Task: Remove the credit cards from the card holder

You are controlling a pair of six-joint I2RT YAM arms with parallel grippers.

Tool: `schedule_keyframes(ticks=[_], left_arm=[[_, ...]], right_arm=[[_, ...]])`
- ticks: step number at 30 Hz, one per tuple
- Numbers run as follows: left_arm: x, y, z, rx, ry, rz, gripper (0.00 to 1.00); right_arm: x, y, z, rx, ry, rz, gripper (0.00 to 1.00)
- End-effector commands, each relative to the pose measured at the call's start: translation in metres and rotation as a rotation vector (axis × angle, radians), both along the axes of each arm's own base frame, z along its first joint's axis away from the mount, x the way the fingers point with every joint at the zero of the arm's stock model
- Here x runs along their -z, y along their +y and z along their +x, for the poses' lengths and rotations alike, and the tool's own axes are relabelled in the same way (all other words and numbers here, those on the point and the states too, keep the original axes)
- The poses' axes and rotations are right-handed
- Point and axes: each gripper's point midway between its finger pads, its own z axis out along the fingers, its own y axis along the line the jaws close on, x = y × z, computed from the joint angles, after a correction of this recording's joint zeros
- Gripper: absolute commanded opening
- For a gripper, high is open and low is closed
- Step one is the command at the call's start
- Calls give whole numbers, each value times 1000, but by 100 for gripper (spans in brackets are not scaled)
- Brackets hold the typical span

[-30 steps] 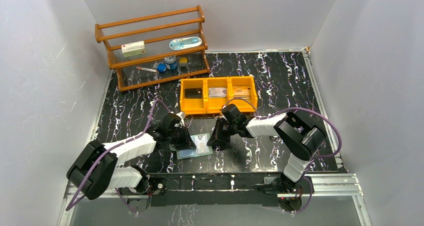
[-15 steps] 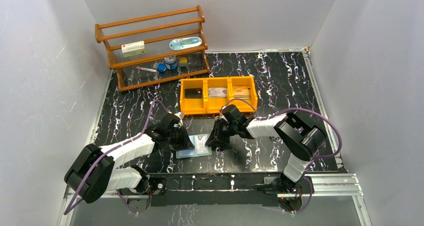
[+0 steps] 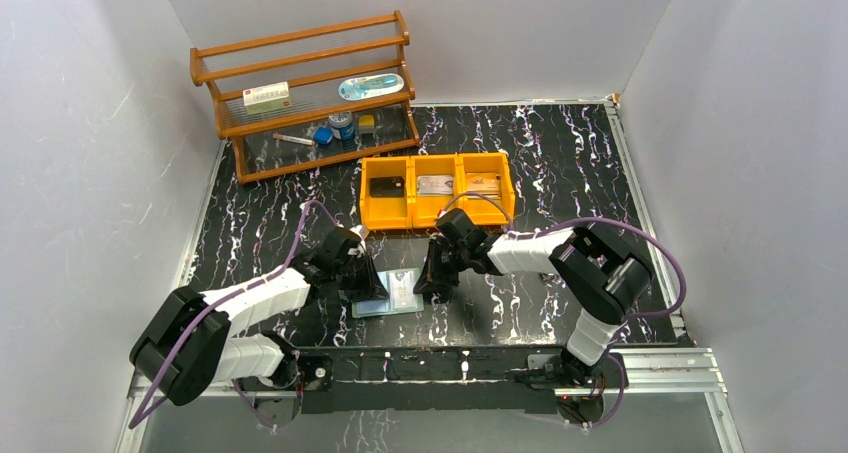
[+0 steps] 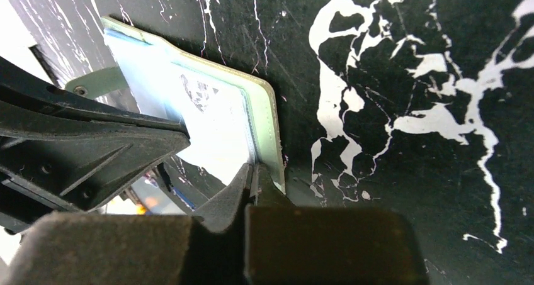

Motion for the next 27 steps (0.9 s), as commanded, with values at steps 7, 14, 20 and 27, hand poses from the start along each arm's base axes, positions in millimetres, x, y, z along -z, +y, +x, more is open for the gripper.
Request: schedule_keyframes(ticks=[7, 14, 20, 27], left_arm=[[-13, -9, 11, 0, -38, -29, 31], [0, -12, 10, -6, -13, -38, 40], [14, -16, 3, -18, 10, -95, 39], [22, -17, -3, -27, 30, -122, 28]], right_arm=[[11, -14, 2, 9, -38, -110, 0], [23, -21, -3, 21, 4, -152, 0], [31, -16, -9, 4, 50, -131, 0], [32, -12, -11, -5, 72, -108, 0]])
